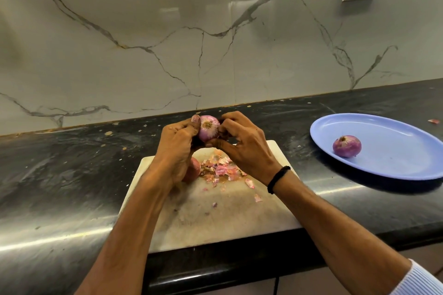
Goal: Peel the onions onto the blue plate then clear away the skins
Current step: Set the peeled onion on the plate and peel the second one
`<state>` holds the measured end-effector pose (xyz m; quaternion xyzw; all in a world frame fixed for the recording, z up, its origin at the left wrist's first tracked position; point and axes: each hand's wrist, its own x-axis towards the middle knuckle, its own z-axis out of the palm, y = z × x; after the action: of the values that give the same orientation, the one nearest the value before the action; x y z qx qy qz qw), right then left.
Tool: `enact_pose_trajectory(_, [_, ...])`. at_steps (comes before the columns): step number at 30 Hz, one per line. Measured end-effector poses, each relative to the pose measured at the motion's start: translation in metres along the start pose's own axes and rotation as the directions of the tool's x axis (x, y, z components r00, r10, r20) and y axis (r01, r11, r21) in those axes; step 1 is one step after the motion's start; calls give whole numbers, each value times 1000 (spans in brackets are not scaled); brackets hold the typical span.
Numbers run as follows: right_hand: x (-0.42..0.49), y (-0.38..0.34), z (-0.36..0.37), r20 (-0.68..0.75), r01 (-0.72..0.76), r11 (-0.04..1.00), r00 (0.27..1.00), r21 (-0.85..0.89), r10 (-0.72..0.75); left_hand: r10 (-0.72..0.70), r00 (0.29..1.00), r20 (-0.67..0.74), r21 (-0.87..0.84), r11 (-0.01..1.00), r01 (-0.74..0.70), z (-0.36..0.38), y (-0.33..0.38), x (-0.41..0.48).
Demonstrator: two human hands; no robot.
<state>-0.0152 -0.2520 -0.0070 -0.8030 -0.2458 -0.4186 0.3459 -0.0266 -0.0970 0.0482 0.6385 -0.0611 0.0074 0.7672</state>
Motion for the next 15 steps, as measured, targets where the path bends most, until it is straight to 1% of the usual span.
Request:
enact_pose_trajectory(4, [2, -3, 0, -37, -35, 998, 999, 58, 37, 43, 999, -3, 49, 998, -43, -1, -1, 1])
enact_pose_trajectory(8, [5, -6, -4, -80, -68, 985, 993, 156, 82, 77, 997, -21, 104, 992, -74, -2, -1, 1])
enact_pose_trajectory(9, [5, -6, -5, -80, -61, 986, 994, 154, 74, 86, 996, -18, 125, 989, -83, -2, -2, 1])
enact_pose_trajectory(12, [4, -3, -4, -73, -13, 998, 997, 65, 17, 110, 994, -8, 176, 979, -107, -3, -3, 1])
enact_pose_trajectory(15, [3, 0, -2, -89, 0, 1000, 996, 10, 1, 138, 990, -12, 224, 966, -132, -3, -5, 2])
